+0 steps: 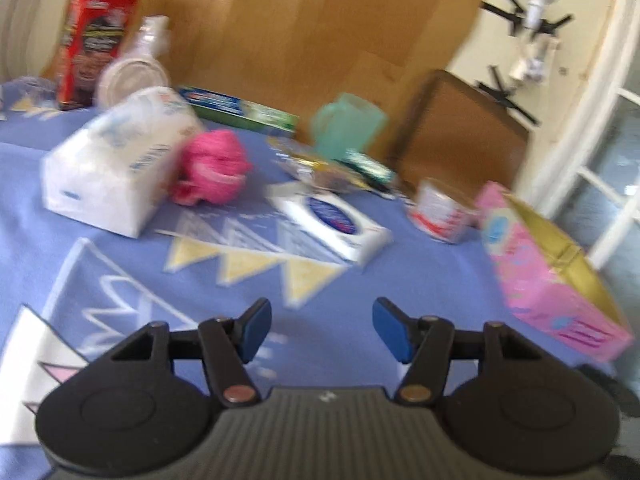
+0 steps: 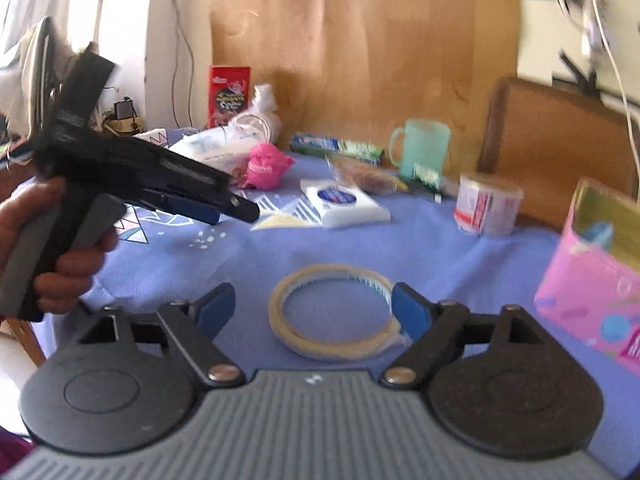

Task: Organize soft objects
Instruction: 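Grasp the tape roll by its rim with the right gripper, then carry the tape roll into the pink tin and release it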

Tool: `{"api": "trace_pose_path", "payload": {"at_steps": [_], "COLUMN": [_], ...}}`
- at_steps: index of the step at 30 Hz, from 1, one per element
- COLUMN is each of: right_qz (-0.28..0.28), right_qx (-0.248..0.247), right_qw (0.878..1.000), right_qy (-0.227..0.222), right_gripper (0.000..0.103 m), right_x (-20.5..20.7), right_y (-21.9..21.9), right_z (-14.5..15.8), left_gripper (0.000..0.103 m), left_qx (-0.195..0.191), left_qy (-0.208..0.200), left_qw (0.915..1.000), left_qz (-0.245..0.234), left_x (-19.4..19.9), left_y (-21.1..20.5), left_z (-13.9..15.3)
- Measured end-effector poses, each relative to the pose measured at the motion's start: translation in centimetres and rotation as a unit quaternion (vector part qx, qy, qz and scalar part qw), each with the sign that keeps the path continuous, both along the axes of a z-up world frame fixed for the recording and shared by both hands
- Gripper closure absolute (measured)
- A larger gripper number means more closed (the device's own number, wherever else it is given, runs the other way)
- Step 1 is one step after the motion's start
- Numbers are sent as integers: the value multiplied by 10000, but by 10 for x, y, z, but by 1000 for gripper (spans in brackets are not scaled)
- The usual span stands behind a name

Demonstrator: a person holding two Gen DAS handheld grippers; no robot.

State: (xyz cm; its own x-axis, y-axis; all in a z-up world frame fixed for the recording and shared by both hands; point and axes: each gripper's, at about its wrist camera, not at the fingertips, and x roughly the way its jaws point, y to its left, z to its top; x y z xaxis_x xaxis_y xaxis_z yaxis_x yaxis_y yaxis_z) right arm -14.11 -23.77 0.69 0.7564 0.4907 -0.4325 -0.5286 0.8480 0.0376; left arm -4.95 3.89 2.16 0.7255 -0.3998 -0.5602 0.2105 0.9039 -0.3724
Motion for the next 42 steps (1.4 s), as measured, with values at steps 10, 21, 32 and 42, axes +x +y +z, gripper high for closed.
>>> {"api": "trace_pose_path", "payload": {"at_steps": [10,21,32,42], "right_qz": [-336,-790,-2627,-4233], "right_qx": [-12,372,559,885], "right_qw": [9977,9957,9578,8982], "right_qy": [582,-306,-1026,-788], "right_gripper": [12,27,27,17], "right_x": [11,-4,5,17], "right_y": [0,-27,-136,-207], "right_z": [-18,-2,19,0], "left_gripper": [72,73,69,63], "left_qx": [292,312,510,1005], "left_qy": [563,-342,-1136,-1085], "left_qw": [9946,9912,9589,9688], "left_qz": [-822,-1239,-2550,-1990], "left_x": [0,2,26,34], "left_y": [-64,-114,-275,-290], "left_z": [-11,44,80,47]}}
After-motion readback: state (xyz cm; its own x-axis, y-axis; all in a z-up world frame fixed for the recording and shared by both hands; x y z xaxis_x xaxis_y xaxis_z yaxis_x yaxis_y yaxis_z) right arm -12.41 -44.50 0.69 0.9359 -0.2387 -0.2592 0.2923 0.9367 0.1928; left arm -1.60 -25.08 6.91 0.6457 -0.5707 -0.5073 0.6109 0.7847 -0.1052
